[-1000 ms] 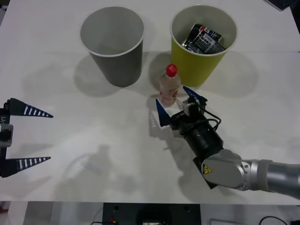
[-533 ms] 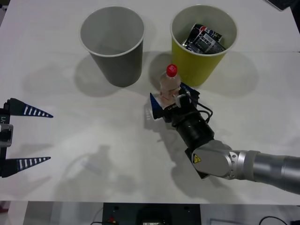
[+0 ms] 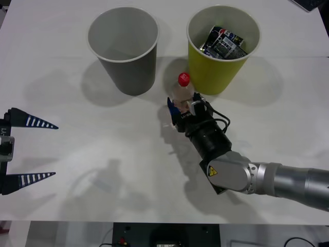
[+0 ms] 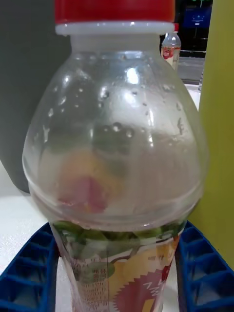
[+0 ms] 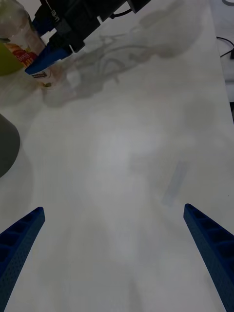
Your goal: Put the can into the green bin and the plastic bottle into the gray bin
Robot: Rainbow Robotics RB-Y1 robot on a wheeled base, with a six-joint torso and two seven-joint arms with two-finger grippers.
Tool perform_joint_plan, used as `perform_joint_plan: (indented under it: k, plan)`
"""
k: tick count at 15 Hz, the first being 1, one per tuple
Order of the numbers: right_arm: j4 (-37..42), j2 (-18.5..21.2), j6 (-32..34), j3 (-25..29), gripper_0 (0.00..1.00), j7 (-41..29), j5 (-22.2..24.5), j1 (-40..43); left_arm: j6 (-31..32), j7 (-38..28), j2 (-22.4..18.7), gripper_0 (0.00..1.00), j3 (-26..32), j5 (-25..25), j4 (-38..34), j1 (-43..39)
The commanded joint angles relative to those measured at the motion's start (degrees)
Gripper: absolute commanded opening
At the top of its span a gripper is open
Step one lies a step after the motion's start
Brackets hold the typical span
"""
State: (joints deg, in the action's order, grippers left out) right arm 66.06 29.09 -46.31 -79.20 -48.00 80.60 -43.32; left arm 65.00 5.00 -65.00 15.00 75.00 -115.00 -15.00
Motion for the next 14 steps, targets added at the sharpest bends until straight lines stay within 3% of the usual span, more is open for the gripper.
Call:
perform_joint_plan:
  k: [1, 4, 8, 14]
  plan:
    - [0.0, 0.0, 0.0, 0.0, 0.00, -0.1, 0.0, 0.1, 0.0, 0.0, 0.0, 0.98, 0.0, 0.0, 0.0, 0.0]
    - [1.3, 0.9, 0.0, 0.0, 0.00, -0.1, 0.1, 0.2, 0.0, 0.0, 0.0, 0.98, 0.0, 0.0, 0.0, 0.0]
    - [8.6, 6.3, 1.8, 0.0, 0.00, 0.6, 1.1, 0.8, 0.0, 0.0, 0.0, 0.98, 0.0, 0.0, 0.0, 0.0]
    - [22.6, 17.7, 14.8, 6.9, 0.00, 1.9, 11.1, 7.3, 0.0, 0.0, 0.0, 0.98, 0.0, 0.0, 0.0, 0.0]
